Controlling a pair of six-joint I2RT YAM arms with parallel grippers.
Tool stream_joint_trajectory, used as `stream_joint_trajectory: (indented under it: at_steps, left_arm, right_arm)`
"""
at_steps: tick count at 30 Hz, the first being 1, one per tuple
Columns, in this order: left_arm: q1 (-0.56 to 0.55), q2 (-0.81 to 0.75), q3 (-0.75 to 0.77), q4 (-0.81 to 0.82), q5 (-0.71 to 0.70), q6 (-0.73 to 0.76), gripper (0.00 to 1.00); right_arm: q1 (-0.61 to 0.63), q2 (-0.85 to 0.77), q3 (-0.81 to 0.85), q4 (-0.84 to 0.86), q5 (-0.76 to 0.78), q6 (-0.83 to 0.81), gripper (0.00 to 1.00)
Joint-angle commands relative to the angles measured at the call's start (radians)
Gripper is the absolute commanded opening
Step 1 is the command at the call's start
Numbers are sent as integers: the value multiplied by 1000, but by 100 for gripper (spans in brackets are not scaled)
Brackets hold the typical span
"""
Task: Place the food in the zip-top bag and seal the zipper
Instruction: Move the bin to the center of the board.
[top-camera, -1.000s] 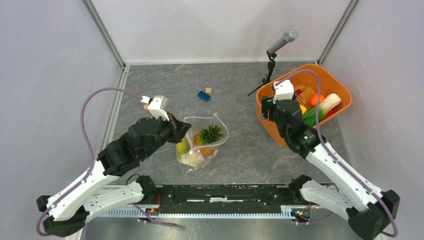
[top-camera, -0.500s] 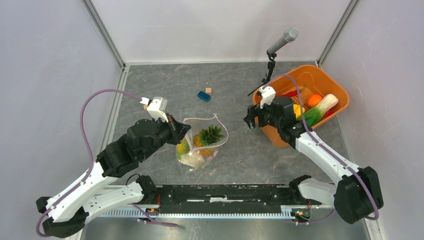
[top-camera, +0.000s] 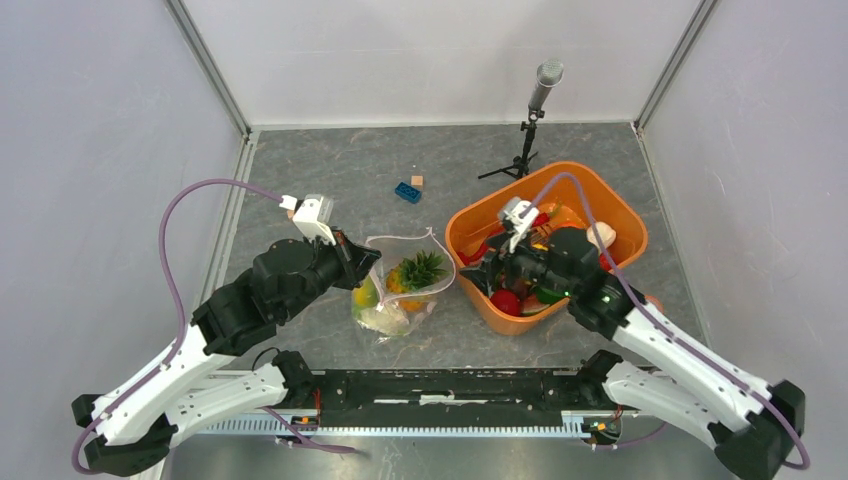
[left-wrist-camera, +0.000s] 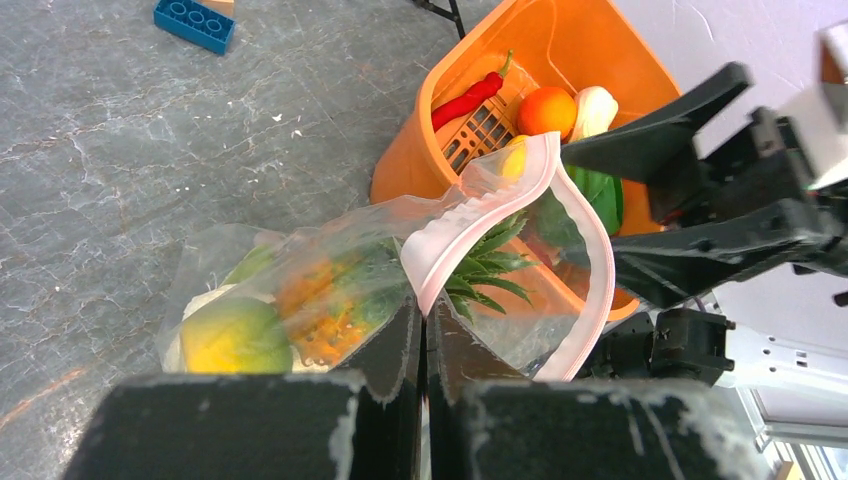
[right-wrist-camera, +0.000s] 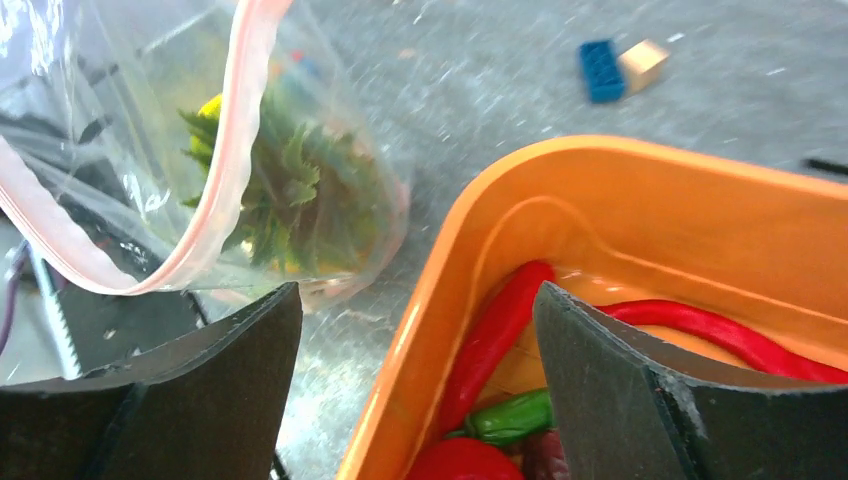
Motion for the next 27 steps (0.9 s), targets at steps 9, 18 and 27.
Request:
stream_joint_trajectory:
  at_steps: [9, 18, 27]
  left_arm:
    - [2, -4, 4, 39, -19, -1, 2]
    - [2, -13, 7, 34, -12, 0, 2]
    - [2, 1, 16, 20, 10, 4, 2]
  right_arm:
    - [-155, 42, 102, -322, 755, 105, 91]
    - [-393, 189, 73, -207, 718, 91, 94]
    - [-544, 297, 16, -95, 581, 72, 98]
